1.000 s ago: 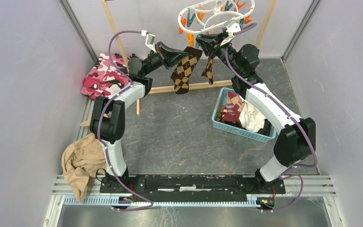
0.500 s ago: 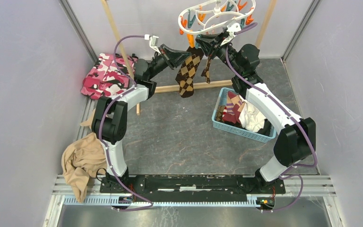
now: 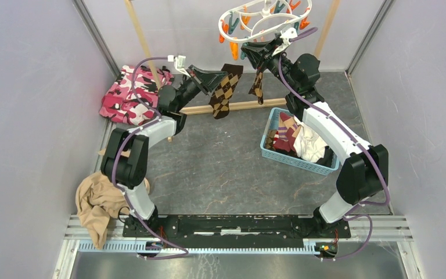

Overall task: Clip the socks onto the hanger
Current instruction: Clamp the sock onto the hanger.

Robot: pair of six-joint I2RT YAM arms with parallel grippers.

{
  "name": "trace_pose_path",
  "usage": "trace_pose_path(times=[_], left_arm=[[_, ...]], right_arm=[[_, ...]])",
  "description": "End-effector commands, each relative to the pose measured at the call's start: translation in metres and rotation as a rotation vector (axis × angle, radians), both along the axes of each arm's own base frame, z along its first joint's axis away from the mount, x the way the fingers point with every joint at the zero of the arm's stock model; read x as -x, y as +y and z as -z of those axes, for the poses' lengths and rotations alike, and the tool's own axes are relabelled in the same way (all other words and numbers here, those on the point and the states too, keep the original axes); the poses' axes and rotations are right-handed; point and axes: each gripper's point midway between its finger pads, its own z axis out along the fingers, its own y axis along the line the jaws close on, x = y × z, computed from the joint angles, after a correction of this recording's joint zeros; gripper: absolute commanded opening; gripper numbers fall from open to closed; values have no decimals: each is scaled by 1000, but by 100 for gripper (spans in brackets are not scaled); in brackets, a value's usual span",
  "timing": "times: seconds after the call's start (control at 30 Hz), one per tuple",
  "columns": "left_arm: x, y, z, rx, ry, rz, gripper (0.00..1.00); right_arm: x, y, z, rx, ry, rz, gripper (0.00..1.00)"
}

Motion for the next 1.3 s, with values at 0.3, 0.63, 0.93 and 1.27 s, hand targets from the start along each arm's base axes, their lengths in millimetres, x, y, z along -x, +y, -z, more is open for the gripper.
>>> trace_pose_path(times=[0.3,0.63,0.93,1.27], left_arm=[[44,7,-60,6,-312,-38,2],[31,-24,-46,-69,-286,-5,2],[-1,-36,-31,-63,-211,2,2],[-12,-38,-38,-30,-207,-3,2]], right_arm=[[6,-4,-27,-44,-54,-10,9],[7,-4,-27,-46,-50,-16,9],[7,-6,-27,-49,-47,-12,9],[7,-7,-25,-48,-40,-18,9]])
